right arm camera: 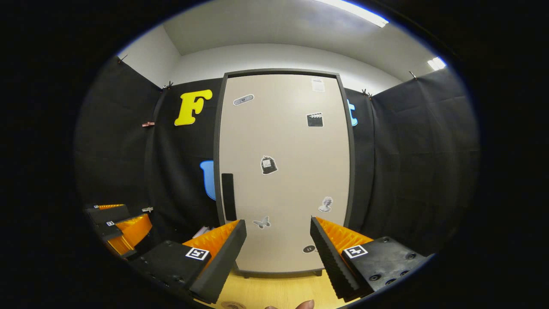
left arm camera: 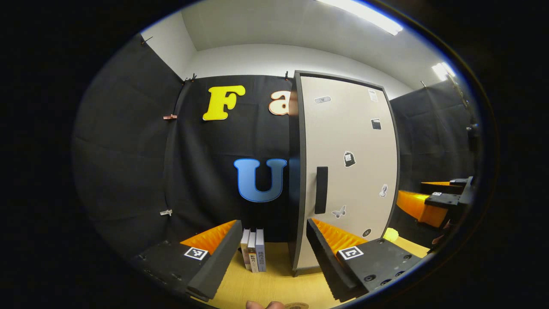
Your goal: Open the cabinet door with the right hand, grasp the bottle in the cabinet with the left hand and place it on the coaster, then close the cabinet door with the right hand.
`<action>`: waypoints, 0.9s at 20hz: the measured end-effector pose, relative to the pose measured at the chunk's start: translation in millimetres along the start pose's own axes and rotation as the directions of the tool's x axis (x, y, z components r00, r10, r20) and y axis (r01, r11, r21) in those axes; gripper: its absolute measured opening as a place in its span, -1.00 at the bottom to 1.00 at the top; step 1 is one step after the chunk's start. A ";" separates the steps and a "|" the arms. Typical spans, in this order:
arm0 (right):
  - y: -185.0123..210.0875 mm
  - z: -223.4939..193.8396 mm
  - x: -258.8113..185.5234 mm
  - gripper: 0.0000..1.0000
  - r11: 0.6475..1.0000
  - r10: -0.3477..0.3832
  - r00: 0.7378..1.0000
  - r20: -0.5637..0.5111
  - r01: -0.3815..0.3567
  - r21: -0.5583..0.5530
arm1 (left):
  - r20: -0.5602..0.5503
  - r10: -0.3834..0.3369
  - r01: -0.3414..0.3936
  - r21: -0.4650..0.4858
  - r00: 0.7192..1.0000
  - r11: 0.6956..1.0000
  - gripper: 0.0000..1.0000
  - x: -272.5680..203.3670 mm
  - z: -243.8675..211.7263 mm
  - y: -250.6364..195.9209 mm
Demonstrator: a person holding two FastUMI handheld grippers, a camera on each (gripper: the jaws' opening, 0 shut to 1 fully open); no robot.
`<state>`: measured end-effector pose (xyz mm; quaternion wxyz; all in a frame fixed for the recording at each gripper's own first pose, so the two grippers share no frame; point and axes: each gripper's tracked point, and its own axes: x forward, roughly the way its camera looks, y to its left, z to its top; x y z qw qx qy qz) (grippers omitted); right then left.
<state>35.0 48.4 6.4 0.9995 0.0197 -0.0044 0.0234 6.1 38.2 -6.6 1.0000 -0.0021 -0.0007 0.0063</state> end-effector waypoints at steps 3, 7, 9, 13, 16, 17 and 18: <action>18.8 -2.0 25.3 0.94 0.999 0.024 1.000 0.000 -0.024 0.026 | 0.000 0.018 -0.018 0.000 1.000 1.000 0.89 0.3 -3.6 15.9; 48.1 -6.6 64.6 0.95 0.998 0.051 0.999 0.000 -0.051 0.029 | -0.009 0.030 -0.030 0.004 1.000 1.000 0.89 2.8 -10.9 30.5; 62.5 -8.5 82.6 0.95 0.998 0.065 0.998 0.008 -0.065 0.012 | -0.017 0.034 -0.034 0.000 0.999 0.999 0.89 1.0 -15.0 37.7; 88.3 -16.4 120.3 0.95 0.997 0.072 0.997 0.016 -0.072 -0.005 | -0.030 0.048 -0.048 0.005 0.998 0.999 0.89 0.8 -23.1 50.0; 99.8 -22.9 143.1 0.95 0.998 0.066 0.998 0.012 -0.066 -0.023 | -0.049 0.055 -0.055 -0.006 0.997 0.998 0.89 -0.4 -30.8 58.6; 102.8 -26.0 150.7 0.95 0.998 0.065 0.998 0.008 -0.065 -0.022 | -0.054 0.056 -0.057 -0.013 0.997 0.998 0.89 -2.5 -33.2 61.5; 105.2 -28.7 158.5 0.94 0.998 0.059 0.998 0.002 -0.059 -0.016 | -0.060 0.059 -0.061 -0.017 0.996 0.998 0.89 -3.2 -34.6 64.2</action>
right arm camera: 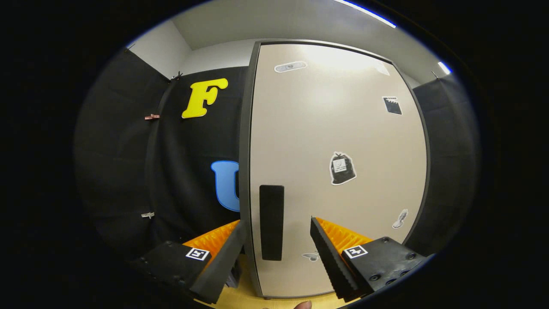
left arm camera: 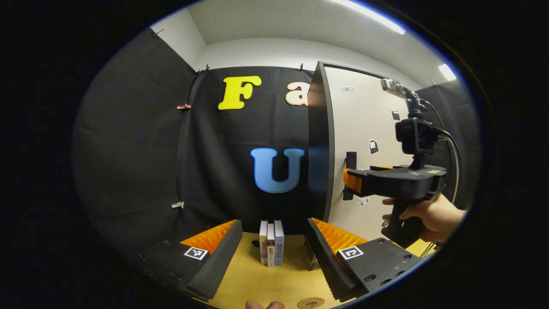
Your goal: Open the cabinet door with the right hand, grasp the bottle in the cabinet with the left hand and place it on the coaster, then close the cabinet door with the right hand.
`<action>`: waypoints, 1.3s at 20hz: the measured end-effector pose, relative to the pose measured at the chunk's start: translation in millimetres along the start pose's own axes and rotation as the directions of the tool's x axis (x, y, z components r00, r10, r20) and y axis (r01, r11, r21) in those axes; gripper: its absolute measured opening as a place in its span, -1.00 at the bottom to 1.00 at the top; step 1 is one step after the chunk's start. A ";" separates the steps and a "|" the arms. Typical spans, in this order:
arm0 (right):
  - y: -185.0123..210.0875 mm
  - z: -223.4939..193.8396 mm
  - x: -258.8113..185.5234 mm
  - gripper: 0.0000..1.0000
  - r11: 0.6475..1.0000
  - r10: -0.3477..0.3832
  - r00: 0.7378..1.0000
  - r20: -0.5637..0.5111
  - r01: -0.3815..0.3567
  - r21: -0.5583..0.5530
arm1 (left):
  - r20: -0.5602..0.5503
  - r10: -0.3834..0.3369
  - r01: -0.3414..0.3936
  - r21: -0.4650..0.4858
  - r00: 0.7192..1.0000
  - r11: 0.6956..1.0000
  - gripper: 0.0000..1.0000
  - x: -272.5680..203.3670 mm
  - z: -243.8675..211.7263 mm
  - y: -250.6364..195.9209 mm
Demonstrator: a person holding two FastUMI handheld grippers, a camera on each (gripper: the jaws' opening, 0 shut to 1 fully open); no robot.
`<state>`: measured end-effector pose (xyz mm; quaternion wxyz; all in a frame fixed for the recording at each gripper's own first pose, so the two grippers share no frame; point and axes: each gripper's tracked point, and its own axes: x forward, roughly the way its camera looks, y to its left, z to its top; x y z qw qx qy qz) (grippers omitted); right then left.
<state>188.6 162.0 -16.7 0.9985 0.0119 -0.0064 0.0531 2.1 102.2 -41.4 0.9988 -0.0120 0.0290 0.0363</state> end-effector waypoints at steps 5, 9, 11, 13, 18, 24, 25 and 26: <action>-0.1 -21.2 26.6 0.43 0.999 -0.033 0.998 -0.055 0.034 0.026 | -0.008 0.029 -0.029 -0.005 1.000 1.000 0.89 -7.8 -6.3 18.4; 4.6 -23.2 33.1 -0.17 0.999 -0.022 0.998 -0.054 0.024 0.045 | -0.018 0.047 -0.047 -0.022 0.999 0.999 0.89 -12.0 -10.6 29.1; 3.0 -26.9 36.5 -0.17 0.997 -0.023 0.998 -0.056 0.027 0.066 | -0.019 0.059 -0.059 -0.019 0.998 0.998 0.89 -14.5 -12.1 35.3; 1.8 -25.5 33.9 -0.24 0.998 -0.028 0.998 -0.061 0.031 0.051 | -0.025 0.068 -0.068 -0.031 0.997 0.997 0.89 -18.1 -15.3 38.1; 6.6 -22.1 20.7 -0.60 0.999 0.022 0.996 -0.081 -0.018 0.048 | -0.018 0.083 -0.084 -0.041 0.996 0.996 0.89 -24.5 -9.8 41.3; 5.2 -13.0 -23.7 -0.61 0.994 0.100 0.991 -0.094 -0.094 0.062 | -0.001 0.079 -0.079 -0.028 0.997 0.997 0.89 -30.9 0.6 22.7; 2.6 -12.0 -33.2 -0.62 0.992 0.112 0.989 -0.094 -0.107 0.064 | 0.002 0.075 -0.074 -0.025 0.997 0.997 0.89 -32.2 2.2 17.8; -1.3 -11.1 -41.5 -0.61 0.990 0.125 0.988 -0.095 -0.118 0.071 | 0.004 0.072 -0.072 -0.020 0.997 0.997 0.89 -32.0 3.8 13.6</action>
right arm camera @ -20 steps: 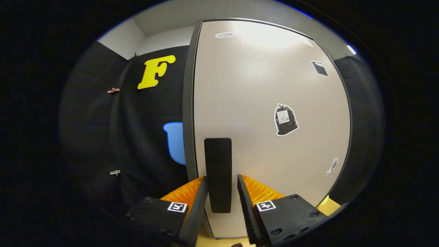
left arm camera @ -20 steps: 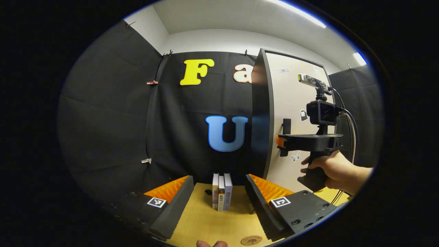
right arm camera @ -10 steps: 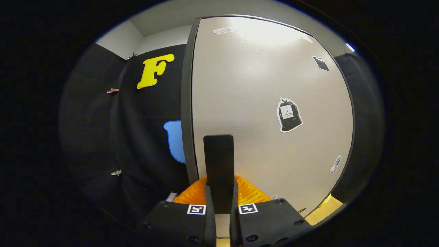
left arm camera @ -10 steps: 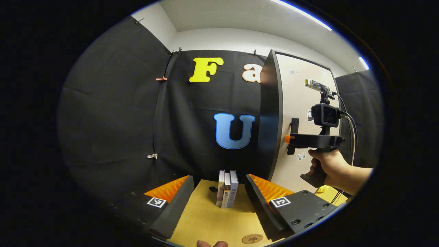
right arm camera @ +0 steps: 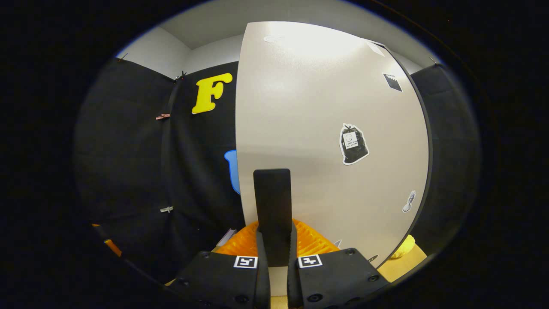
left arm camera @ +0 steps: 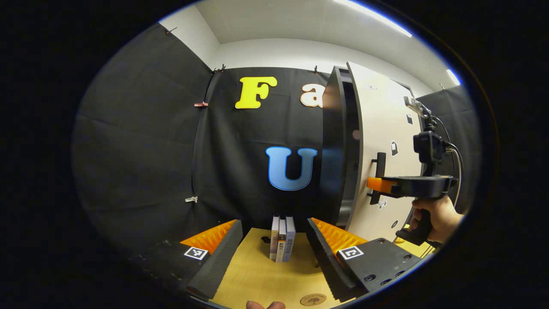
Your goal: Open the cabinet door with the right hand, grasp the bottle in the cabinet with the left hand and place it on the coaster, then close the cabinet door with the right hand.
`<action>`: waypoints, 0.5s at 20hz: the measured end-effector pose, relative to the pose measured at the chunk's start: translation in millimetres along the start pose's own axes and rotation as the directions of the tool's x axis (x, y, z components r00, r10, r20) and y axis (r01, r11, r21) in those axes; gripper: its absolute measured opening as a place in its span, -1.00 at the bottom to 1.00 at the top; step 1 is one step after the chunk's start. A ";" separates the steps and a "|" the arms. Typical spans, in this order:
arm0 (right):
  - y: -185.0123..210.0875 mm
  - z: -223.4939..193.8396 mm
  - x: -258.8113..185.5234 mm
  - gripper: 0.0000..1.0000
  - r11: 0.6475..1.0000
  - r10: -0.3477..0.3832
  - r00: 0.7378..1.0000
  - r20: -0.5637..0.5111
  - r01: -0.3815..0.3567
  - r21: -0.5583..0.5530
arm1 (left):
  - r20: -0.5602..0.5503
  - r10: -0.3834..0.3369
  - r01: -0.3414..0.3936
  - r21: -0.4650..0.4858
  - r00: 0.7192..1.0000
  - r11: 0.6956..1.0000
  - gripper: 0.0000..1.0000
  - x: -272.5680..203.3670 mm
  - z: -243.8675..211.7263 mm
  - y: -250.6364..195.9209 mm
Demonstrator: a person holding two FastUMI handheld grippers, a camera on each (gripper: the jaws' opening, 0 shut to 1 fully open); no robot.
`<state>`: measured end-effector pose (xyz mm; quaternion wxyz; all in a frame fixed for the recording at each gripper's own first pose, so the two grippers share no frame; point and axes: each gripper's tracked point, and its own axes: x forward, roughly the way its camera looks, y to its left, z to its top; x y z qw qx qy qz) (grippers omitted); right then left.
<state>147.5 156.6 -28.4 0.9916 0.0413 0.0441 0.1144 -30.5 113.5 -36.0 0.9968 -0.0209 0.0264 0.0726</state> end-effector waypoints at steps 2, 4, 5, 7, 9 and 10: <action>-2.5 2.1 -17.8 -0.62 1.000 0.024 1.000 -0.002 -0.024 0.000 | 0.003 -0.008 0.008 0.003 1.000 1.000 0.89 -1.1 3.6 -10.0; -7.1 1.8 -35.5 -0.62 0.999 0.047 0.999 -0.015 -0.047 -0.005 | 0.000 -0.018 0.018 0.002 1.000 1.000 0.89 -1.7 2.4 -20.6; -10.2 2.4 -43.5 -0.62 0.998 0.056 0.998 -0.019 -0.056 0.000 | 0.001 -0.024 0.024 0.002 1.000 1.000 0.89 -2.5 3.6 -26.2; -16.5 2.2 -59.9 -0.62 0.998 0.067 0.997 -0.024 -0.066 0.006 | 0.004 -0.036 0.036 0.001 0.999 0.999 0.89 -3.7 5.0 -38.0; -25.0 4.4 -75.6 -0.62 0.998 0.067 0.997 -0.025 -0.067 0.003 | 0.009 -0.052 0.052 -0.001 0.999 0.999 0.89 -4.0 6.9 -50.5; -30.4 5.5 -84.2 -0.62 0.998 0.064 0.998 -0.021 -0.064 0.003 | 0.011 -0.060 0.060 -0.002 0.998 0.998 0.89 -3.8 8.2 -58.0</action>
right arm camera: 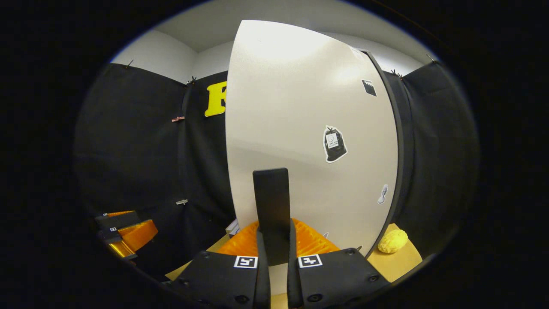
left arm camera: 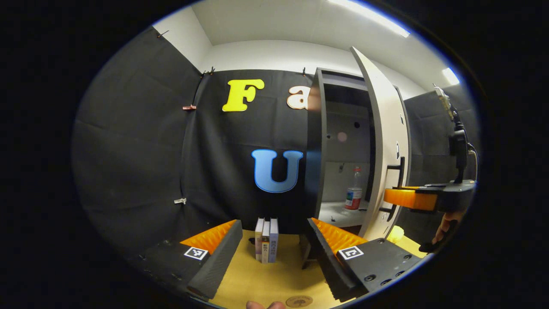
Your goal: Open the cabinet door with the right hand, grasp the bottle in the cabinet with the left hand and place it on the coaster, then close the cabinet door with the right hand.
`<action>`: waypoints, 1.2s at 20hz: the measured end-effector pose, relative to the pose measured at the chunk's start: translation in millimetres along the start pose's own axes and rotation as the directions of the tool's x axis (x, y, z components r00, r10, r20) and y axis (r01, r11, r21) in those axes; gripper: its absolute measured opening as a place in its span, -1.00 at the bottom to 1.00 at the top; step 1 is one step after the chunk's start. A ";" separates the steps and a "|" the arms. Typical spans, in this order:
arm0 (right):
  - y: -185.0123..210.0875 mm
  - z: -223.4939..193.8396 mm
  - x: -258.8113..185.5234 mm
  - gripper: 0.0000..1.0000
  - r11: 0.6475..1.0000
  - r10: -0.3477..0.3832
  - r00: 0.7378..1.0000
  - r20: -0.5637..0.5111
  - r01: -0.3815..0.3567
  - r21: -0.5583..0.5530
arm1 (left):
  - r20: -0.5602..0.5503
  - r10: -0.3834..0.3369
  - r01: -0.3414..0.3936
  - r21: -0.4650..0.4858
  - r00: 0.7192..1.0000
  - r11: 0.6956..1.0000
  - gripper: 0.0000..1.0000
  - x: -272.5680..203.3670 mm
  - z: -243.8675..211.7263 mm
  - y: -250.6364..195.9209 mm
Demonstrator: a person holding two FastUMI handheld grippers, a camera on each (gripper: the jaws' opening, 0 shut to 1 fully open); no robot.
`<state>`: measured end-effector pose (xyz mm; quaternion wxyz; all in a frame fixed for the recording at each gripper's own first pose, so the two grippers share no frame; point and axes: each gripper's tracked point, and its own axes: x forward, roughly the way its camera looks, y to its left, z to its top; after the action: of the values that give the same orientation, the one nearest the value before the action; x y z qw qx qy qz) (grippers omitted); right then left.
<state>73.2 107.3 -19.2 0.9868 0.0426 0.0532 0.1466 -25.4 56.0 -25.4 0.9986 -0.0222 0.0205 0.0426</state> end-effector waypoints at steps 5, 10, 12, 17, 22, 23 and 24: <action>-25.7 3.3 -39.6 -0.62 1.000 -0.004 1.000 0.002 0.004 0.000 | 0.007 -0.047 0.047 0.000 0.999 0.999 0.89 5.2 3.4 -37.6; -54.5 6.1 -71.7 -0.63 1.000 -0.025 1.000 0.001 0.025 -0.015 | 0.022 -0.081 0.081 -0.005 0.996 0.997 0.89 8.9 7.3 -72.4; -66.2 7.2 -83.6 -0.62 0.999 -0.048 0.999 0.007 0.048 -0.019 | 0.029 -0.100 0.100 0.007 0.995 0.995 0.89 11.0 10.4 -88.8; -101.4 9.3 -110.4 -0.64 0.995 -0.102 0.995 0.020 0.102 -0.013 | 0.039 -0.153 0.153 0.012 0.987 0.988 0.89 16.7 11.9 -129.5; -140.5 17.7 -132.2 -0.65 0.986 -0.167 0.985 0.040 0.166 0.022 | 0.034 -0.202 0.201 0.029 0.979 0.979 0.89 22.2 10.9 -167.4; -150.5 21.3 -135.1 -0.65 0.982 -0.186 0.981 0.048 0.185 0.030 | 0.032 -0.214 0.213 0.029 0.976 0.977 0.89 22.7 9.9 -175.5; -159.7 21.4 -138.5 -0.65 0.978 -0.208 0.977 0.047 0.207 0.028 | 0.032 -0.222 0.221 0.031 0.974 0.975 0.89 22.6 10.1 -182.8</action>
<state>-10.6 -87.1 -1.1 0.9972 0.0520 0.0346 0.0410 13.2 -123.6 -8.5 0.9976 -0.0102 0.0008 -0.0690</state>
